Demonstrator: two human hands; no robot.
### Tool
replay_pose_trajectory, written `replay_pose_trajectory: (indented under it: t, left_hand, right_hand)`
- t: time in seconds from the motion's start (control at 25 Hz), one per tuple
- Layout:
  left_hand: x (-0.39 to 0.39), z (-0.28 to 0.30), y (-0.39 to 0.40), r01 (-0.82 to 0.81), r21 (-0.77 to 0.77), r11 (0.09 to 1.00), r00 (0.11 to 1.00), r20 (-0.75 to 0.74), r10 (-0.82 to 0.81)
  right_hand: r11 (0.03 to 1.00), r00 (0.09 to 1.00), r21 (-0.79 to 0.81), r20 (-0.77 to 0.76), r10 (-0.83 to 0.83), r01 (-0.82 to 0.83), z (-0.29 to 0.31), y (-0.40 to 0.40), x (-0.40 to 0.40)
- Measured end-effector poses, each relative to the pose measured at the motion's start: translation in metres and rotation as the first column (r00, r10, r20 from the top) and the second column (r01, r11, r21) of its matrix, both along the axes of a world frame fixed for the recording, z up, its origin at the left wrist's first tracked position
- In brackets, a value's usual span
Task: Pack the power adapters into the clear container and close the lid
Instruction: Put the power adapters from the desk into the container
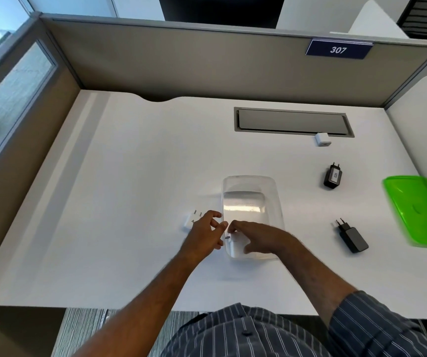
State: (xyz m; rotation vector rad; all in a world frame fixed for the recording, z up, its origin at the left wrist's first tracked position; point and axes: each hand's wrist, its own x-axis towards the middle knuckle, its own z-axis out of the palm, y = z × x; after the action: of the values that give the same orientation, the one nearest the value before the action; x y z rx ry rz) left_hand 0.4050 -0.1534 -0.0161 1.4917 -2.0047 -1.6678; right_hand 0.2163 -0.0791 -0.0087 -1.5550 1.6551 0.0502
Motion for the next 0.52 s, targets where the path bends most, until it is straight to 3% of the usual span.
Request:
replay_pose_trajectory:
  t: [0.16,0.36,0.44,0.52]
  left_hand:
    - [0.006,-0.001,-0.003,-0.01,-0.034,0.999,1.0,-0.017,0.01]
    - [0.04,-0.015,-0.02,-0.055,-0.399,0.915,0.998,0.014,0.067]
    - [0.057,-0.029,-0.03,-0.025,-0.554,0.832,0.993,0.079,0.083]
    - [0.073,-0.044,-0.038,0.029,-0.608,0.793,0.975,0.191,0.111]
  right_hand:
    - [0.986,0.992,-0.127,0.068,-0.102,0.11,0.01,0.001,0.0]
    - [0.861,0.947,-0.395,0.161,-0.277,0.319,0.025,-0.008,0.008]
    - [0.812,0.925,-0.444,0.218,-0.311,0.378,0.031,-0.015,0.015]
    - [0.793,0.933,-0.494,0.227,-0.279,0.357,0.035,-0.022,0.026]
